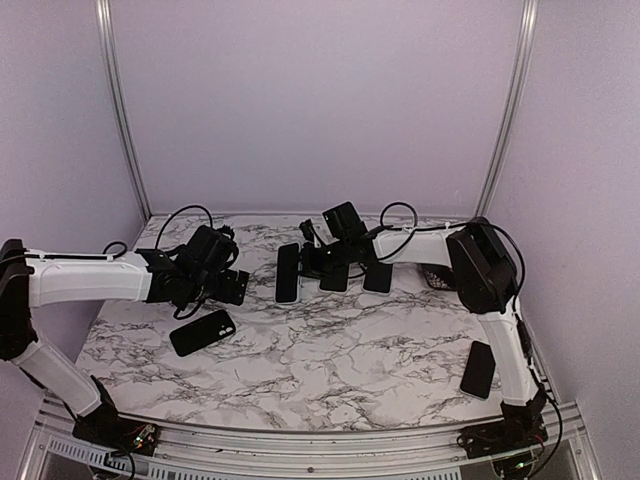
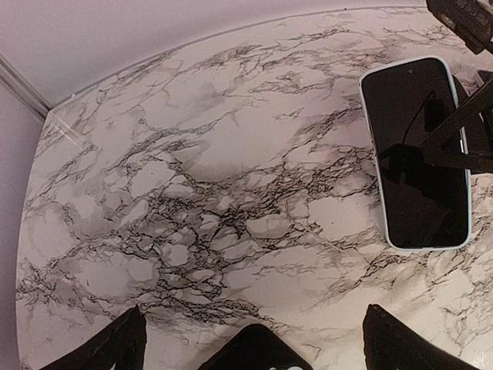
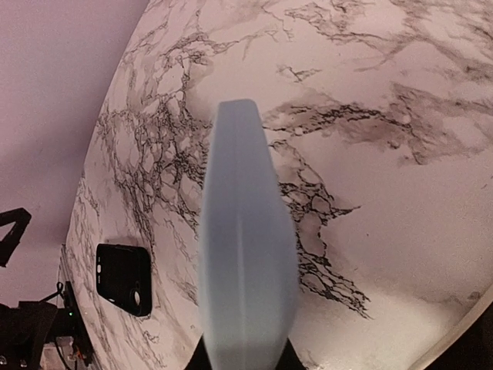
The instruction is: Put the phone into the phone case
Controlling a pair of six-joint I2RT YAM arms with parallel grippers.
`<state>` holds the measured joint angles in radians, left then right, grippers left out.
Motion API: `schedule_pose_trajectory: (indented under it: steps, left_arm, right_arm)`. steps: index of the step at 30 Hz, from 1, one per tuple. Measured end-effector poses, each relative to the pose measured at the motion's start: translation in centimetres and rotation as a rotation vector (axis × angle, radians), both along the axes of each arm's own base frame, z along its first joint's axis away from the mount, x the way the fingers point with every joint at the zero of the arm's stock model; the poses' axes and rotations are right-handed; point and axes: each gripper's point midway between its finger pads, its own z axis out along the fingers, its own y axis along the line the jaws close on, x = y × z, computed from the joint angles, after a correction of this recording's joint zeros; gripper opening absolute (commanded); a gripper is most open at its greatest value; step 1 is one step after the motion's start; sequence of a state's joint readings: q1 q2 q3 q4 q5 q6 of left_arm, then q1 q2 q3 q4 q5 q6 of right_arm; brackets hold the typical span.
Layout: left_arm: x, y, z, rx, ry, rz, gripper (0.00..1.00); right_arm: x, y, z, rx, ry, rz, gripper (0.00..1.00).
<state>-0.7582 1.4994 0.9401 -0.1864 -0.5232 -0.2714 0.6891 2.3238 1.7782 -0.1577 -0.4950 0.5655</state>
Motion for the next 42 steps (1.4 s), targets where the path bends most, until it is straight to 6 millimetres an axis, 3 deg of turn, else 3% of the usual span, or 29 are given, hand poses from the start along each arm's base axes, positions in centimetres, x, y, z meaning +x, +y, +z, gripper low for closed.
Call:
schedule_pose_trajectory:
  steps: [5, 12, 20, 23, 27, 35, 37, 40, 42]
  left_arm:
    - [-0.5, 1.5, -2.3, -0.031, 0.073, 0.034, 0.99]
    - [-0.5, 4.4, -5.2, -0.075, 0.159, 0.134, 0.99]
    - [-1.4, 6.6, -8.0, -0.101, 0.229, 0.23, 0.99]
    - [-1.9, 7.8, -9.1, -0.1, 0.256, 0.265, 0.91]
    - [-2.6, 8.7, -10.0, -0.099, 0.281, 0.288, 0.77]
    - [-3.8, 8.6, -11.3, -0.126, 0.351, 0.243, 0.76]
    - [-3.8, 8.5, -11.4, -0.131, 0.357, 0.233, 0.68]
    - [-3.3, 7.8, -11.6, -0.155, 0.368, 0.207, 0.4]
    - [-2.9, 6.8, -11.6, -0.18, 0.378, 0.171, 0.33]
  right_arm:
    - [0.1, 0.4, -1.0, 0.028, 0.047, -0.003, 0.31]
    - [0.5, -0.5, -2.4, -0.058, 0.051, -0.018, 0.48]
    - [1.1, -2.1, -2.4, -0.211, -0.047, -0.02, 0.52]
    - [0.6, -2.7, -2.4, -0.292, -0.089, -0.01, 0.52]
    - [-0.6, -2.4, -0.1, -0.338, -0.159, 0.021, 0.52]
    - [-1.7, -1.9, 4.9, -0.308, -0.25, 0.056, 0.52]
    - [-1.8, -2.0, 5.4, -0.311, -0.261, 0.063, 0.52]
    - [-2.0, -2.2, 6.0, -0.311, -0.272, 0.068, 0.52]
    - [-2.1, -2.6, 6.2, -0.317, -0.28, 0.069, 0.52]
